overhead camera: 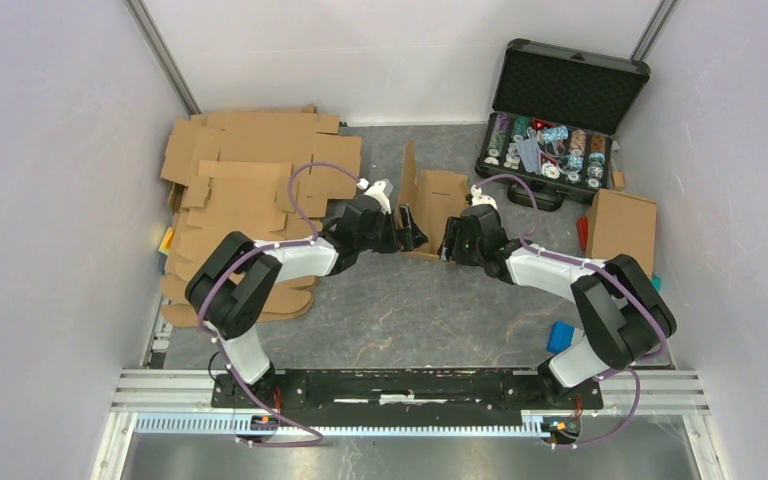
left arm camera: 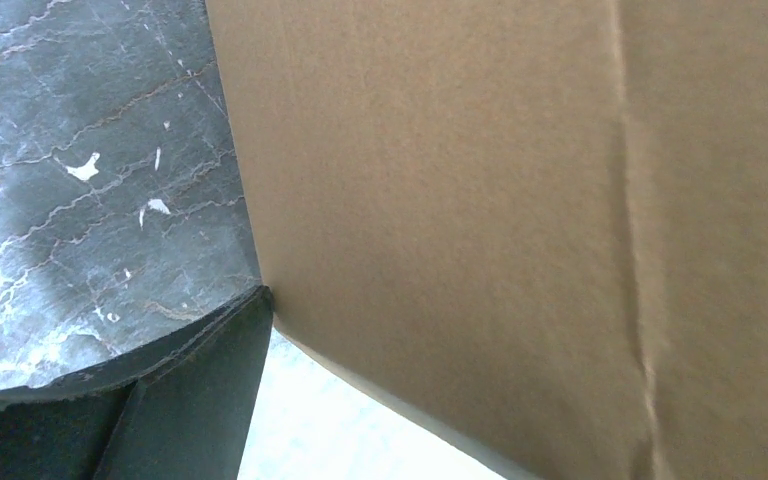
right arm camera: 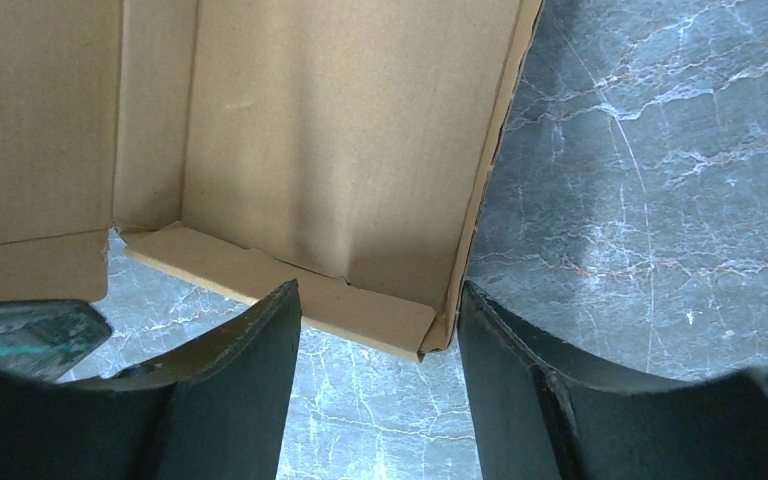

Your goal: Fold the paper box

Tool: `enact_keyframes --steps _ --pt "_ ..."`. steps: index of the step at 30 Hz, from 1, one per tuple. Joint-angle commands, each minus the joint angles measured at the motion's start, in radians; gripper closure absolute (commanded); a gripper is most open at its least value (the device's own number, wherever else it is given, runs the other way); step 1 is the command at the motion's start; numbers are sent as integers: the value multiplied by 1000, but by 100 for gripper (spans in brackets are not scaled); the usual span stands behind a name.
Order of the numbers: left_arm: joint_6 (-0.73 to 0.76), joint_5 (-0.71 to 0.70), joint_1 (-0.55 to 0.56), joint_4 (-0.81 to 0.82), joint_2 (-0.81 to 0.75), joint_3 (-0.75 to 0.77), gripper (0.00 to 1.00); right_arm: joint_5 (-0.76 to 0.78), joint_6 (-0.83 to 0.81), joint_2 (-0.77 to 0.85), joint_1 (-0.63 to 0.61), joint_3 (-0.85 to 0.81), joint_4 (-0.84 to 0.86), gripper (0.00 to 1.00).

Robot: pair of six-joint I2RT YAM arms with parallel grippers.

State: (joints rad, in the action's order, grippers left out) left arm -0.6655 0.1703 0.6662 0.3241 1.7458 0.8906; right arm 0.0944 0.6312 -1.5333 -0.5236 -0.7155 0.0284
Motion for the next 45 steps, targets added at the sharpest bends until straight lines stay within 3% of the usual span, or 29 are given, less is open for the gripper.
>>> enact_keyframes --steps 1,18,25,28,31,35,37,40,45 --pt "18 74 13 15 51 48 11 -22 9 1 -8 -15 18 37" --pt "-87 160 29 101 63 14 18 -90 54 -1 -19 -22 58 39" --pt "31 74 22 -40 -8 20 16 -39 38 43 -19 5 21 34" --pt "100 67 21 -83 -24 27 19 11 26 82 -25 35 13 20" --pt "148 21 21 -140 -33 41 20 86 -6 129 -24 48 -20 15" --pt "193 -38 21 -184 -50 57 22 140 -63 164 -10 45 -97 13" --pt "229 -52 20 -216 -52 72 30 143 -89 196 0 60 -105 13" --pt "276 -62 16 -280 -51 98 34 131 -176 262 5 103 -73 13" --pt "301 -28 12 -255 -93 63 37 94 -290 363 30 182 -23 13"
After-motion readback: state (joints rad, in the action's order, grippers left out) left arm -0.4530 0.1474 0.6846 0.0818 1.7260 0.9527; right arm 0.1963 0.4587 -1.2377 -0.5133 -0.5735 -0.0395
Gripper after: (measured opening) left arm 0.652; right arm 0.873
